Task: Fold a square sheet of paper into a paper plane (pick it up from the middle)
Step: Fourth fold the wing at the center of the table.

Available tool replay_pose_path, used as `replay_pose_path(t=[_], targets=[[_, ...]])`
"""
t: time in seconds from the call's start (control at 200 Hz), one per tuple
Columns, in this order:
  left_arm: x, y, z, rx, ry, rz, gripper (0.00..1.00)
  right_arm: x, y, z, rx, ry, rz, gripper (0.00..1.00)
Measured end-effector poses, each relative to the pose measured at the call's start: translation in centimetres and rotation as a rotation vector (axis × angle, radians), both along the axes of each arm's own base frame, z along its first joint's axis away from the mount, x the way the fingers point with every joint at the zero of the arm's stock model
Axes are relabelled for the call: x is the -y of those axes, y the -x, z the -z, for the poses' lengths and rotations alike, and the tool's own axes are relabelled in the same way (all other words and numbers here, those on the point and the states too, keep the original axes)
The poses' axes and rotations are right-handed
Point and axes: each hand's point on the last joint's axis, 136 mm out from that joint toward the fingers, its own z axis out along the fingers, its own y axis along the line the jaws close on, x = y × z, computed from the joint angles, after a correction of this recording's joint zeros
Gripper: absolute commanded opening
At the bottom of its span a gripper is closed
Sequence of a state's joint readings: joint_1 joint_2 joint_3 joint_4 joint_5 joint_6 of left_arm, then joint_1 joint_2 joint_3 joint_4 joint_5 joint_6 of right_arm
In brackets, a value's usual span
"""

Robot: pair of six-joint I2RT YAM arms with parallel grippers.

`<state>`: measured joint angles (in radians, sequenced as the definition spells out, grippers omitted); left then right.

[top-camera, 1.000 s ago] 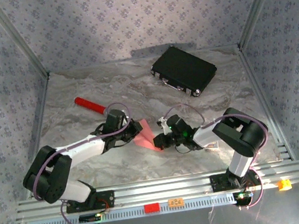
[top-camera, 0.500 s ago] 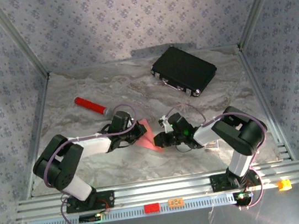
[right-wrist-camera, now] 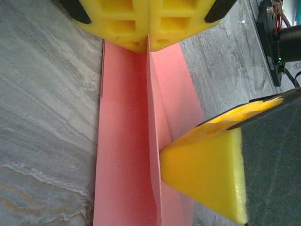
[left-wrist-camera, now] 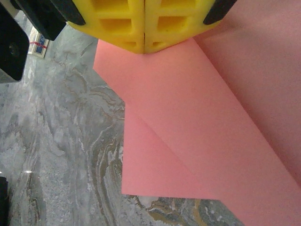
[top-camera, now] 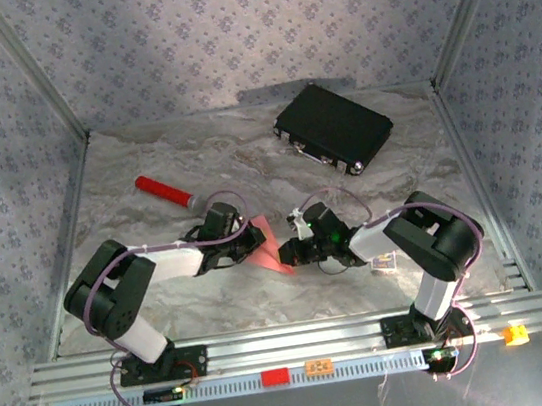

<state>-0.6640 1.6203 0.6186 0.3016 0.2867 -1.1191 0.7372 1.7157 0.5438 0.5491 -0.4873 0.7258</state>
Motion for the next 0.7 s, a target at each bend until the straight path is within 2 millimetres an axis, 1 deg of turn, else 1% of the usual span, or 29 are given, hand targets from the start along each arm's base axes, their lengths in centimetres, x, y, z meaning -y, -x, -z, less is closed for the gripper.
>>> replay_pose_path(t=[0.155,0.35,0.45,0.7], targets=[[0.04,-0.04,0.47,-0.011,-0.008,0.001,0.06,0.08,-0.05,0.05,-0.008,0.003,0.002,0.09],[0.13,-0.16,0.59,-0.013,-0.013,0.003,0.06,0.1,-0.07,0.05,-0.02,0.003,0.006,0.11],[0.18,-0.23,0.63,-0.015,-0.016,0.004,0.06,0.04,-0.06,-0.01,-0.027,0.0,0.007,0.14],[0.11,-0.22,0.85,-0.016,-0.025,0.006,0.06,-0.04,-0.01,-0.19,-0.038,-0.004,0.002,0.16]])
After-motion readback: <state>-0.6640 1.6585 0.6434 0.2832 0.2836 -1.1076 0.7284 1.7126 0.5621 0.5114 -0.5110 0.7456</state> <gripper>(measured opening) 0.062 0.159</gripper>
